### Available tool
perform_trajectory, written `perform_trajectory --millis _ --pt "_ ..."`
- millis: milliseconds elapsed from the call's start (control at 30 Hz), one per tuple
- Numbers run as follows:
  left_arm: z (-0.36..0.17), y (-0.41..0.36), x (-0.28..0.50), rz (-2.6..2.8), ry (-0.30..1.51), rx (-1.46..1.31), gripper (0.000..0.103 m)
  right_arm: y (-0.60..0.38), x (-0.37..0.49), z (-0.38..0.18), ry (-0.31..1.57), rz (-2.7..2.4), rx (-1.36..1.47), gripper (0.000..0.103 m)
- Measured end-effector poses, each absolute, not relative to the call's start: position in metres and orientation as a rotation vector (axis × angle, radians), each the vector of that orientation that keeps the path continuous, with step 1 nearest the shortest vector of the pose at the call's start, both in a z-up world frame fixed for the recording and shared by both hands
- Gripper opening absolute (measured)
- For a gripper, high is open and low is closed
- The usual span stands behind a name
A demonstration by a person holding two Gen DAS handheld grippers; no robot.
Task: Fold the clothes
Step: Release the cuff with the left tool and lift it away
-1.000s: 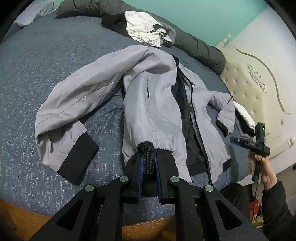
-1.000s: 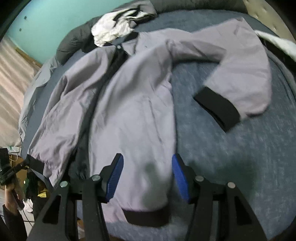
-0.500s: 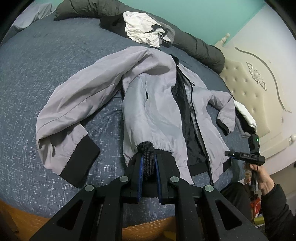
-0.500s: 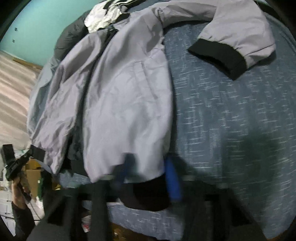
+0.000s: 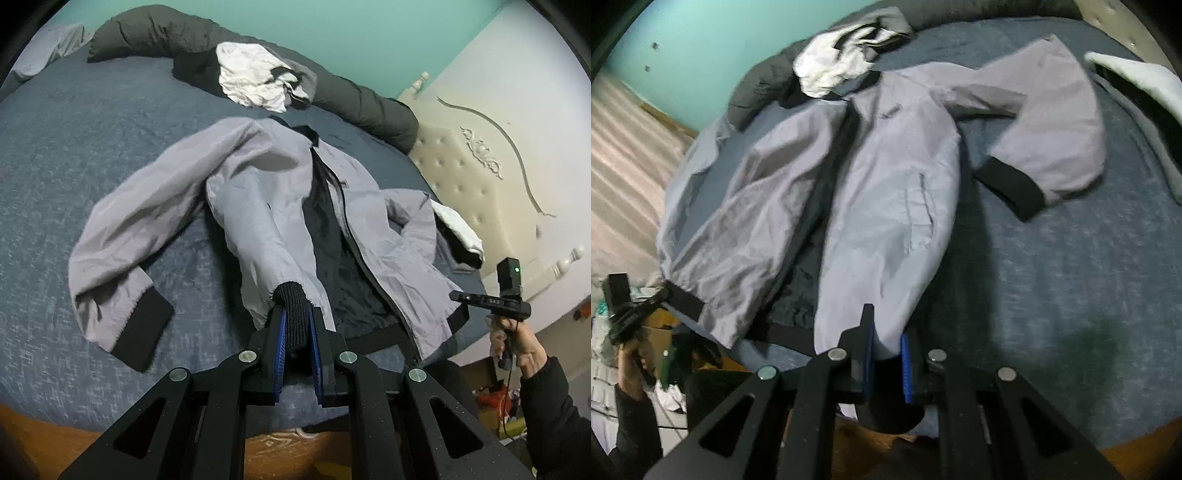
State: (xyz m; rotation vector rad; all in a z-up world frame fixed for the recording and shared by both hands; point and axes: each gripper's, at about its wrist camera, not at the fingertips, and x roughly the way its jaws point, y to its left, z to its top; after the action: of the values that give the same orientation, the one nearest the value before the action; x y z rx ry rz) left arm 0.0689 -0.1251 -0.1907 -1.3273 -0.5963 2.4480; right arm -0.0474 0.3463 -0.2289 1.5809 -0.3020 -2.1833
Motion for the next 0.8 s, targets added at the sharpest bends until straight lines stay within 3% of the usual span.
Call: perform_trajectory --millis 167,200,233,267,333,467,800 --pt "-0.23 -0.118 0.063 2.391 -0.556 -1.507 0.015 0.362 -0.054 -0.262 -0.309 -2.264 1.718 0.017" --pt "-0.23 -0.125 0.064 2.402 -0.578 -1.504 0.017 0.364 -0.054 -0.262 -0.316 -2.287 1.714 0.023" --pt "-0.23 -0.132 0.066 2.416 -0.602 -1.499 0.025 0.366 -0.055 -0.257 -0.32 -2.311 1.688 0.03" --pt "-0.229 -0.14 0.067 2.429 -0.626 -1.492 0.039 0.368 -0.055 -0.253 -0.324 -2.332 1.66 0.033" --pt "-0.222 -0.16 0.068 2.49 -0.669 -1.473 0.055 0.37 -0.056 -0.239 -0.316 -2.361 1.602 0.037" --pt "-0.215 -0.198 0.063 2.6 -0.705 -1.46 0.055 0.365 -0.066 -0.222 -0.291 -2.388 1.515 0.047" --pt "-0.264 -0.264 0.047 2.704 -0.76 -1.634 0.055 0.322 -0.088 -0.218 -0.272 -2.334 1.465 0.048"
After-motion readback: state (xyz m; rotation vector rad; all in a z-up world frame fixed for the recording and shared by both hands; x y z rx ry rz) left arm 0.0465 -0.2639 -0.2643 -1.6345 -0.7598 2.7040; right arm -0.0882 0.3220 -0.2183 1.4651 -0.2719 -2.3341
